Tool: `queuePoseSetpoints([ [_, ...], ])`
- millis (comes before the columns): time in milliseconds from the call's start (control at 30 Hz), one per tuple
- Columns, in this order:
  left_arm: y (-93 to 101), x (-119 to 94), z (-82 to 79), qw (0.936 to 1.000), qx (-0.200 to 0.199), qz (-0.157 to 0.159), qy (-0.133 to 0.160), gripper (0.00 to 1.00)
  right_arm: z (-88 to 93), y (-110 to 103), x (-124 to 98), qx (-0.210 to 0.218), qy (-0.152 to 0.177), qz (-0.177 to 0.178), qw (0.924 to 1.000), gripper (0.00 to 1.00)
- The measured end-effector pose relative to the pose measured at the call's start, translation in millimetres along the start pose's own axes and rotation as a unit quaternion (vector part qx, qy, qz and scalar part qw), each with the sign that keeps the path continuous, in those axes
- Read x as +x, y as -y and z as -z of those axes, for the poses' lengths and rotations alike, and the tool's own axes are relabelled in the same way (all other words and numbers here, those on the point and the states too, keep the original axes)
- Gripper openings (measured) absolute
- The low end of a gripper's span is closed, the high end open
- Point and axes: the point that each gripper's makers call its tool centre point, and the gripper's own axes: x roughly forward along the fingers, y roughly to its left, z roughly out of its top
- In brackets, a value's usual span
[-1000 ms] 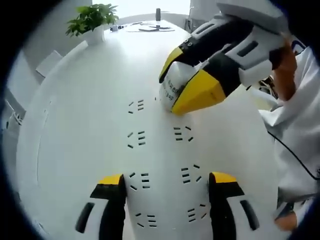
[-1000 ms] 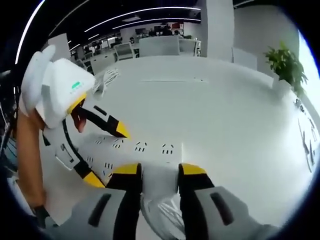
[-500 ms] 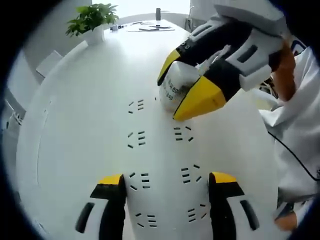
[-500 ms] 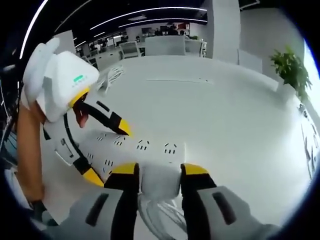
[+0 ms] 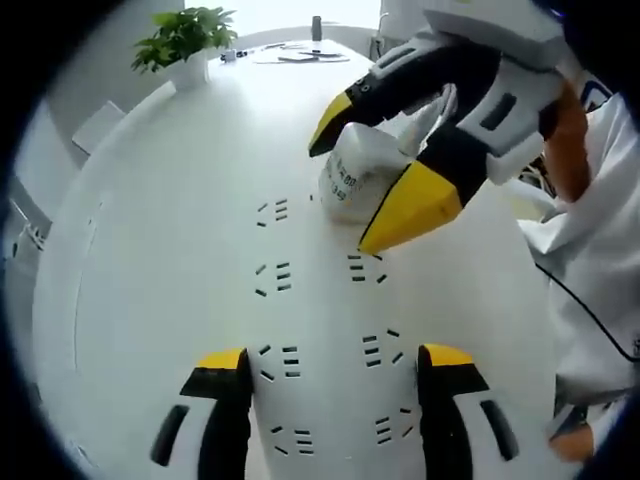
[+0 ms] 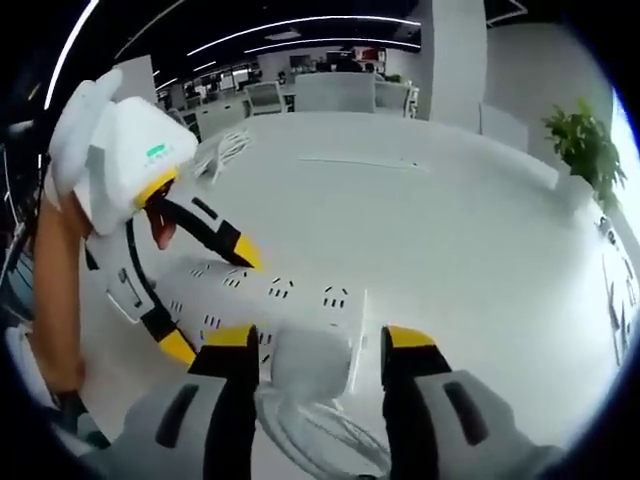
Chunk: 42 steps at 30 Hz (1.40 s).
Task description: Straighten the power strip on the desk, plug the charger into it
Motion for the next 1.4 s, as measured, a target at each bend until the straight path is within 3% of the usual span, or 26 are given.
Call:
queuePoseSetpoints([
  [367,-0.1,-0.1,0.3,1.0000,0.000,0.002,0.004,0.68,-6.1,0.1,-4.2,0.009,0.020,-0.025,0.9994,0.59],
  [867,0.3,0.5,-1.6,0.9997,0.009,0.009,0.019,0.69,-13.9,-7.3,-16.6,0.010,0.059,-0.076,0.9953,0.59],
  [1300,-4.1,-1.1,-0.3,0.9990,0.027,0.016,0.033,0.73,-17.4,-12.7,-21.2,0.007,0.076,-0.094,0.9926,0.61],
  [1400,-5.3,-2.0,1.6,0.9990,0.030,0.012,0.032,0.76,-17.2,-14.9,-23.6,-0.001,0.083,-0.101,0.9915,0.66],
])
